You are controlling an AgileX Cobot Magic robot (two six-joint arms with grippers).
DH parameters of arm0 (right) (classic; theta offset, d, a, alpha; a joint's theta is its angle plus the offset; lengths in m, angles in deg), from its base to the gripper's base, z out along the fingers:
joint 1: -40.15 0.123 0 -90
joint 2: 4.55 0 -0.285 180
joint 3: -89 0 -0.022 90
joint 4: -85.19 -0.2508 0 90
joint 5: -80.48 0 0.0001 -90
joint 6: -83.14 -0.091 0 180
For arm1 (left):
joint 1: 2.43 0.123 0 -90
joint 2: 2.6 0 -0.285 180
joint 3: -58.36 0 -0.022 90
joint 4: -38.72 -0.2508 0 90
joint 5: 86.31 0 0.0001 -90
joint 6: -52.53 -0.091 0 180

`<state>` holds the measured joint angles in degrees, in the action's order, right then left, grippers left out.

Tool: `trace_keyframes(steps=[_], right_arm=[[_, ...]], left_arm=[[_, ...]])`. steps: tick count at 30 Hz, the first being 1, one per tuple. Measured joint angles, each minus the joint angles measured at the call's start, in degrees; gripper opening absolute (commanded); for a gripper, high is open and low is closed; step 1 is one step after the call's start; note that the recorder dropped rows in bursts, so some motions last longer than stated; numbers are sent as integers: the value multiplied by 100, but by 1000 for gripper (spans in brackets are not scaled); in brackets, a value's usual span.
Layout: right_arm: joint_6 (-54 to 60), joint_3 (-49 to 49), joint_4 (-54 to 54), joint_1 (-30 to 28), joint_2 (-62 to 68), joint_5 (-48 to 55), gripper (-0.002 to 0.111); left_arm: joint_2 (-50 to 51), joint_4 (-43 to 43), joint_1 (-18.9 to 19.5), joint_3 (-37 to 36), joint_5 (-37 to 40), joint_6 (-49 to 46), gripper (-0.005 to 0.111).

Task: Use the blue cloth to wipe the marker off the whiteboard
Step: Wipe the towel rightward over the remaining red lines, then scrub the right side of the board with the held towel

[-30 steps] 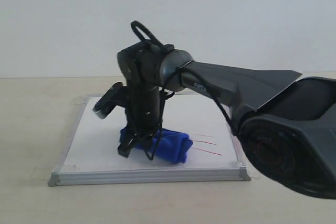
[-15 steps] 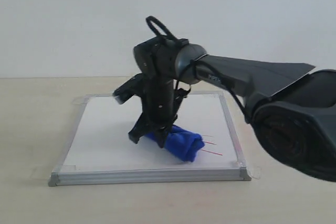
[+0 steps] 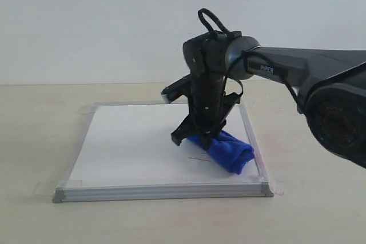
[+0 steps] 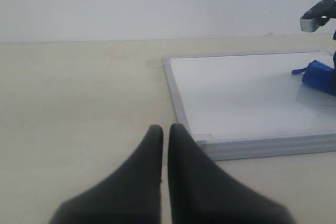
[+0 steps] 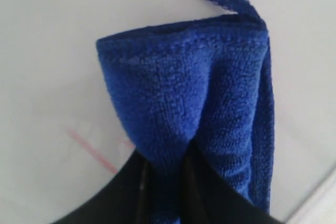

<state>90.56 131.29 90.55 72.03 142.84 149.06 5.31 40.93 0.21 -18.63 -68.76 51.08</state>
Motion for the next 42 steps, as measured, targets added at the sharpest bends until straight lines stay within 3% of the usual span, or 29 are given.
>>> trace_keyframes(steps=[7,12,18,23,26,30,36,42], right_arm=[[1203,-11,-495,1010,-49,78,0],[1021,-47,-8,1170,-49,78,0],[218,-483,380,544,-160,-65,0],[-742,-1417,350,-682,-595,-307,0],[-784,-1664,279,-852,-765,-346,0],[-248,-1779,500,-455,-874,-125,0],[768,-1815,492,808,-936,70,0],[1071,-1815,797,1129,-939,63,0]], left_arm=[[0,0,0,0,0,0,4],[0,0,0,0,0,0,4],[0,0,0,0,0,0,4],[0,0,0,0,0,0,4],[0,0,0,0,0,0,4],[0,0,0,0,0,0,4],[0,0,0,0,0,0,4],[0,0,0,0,0,0,4]])
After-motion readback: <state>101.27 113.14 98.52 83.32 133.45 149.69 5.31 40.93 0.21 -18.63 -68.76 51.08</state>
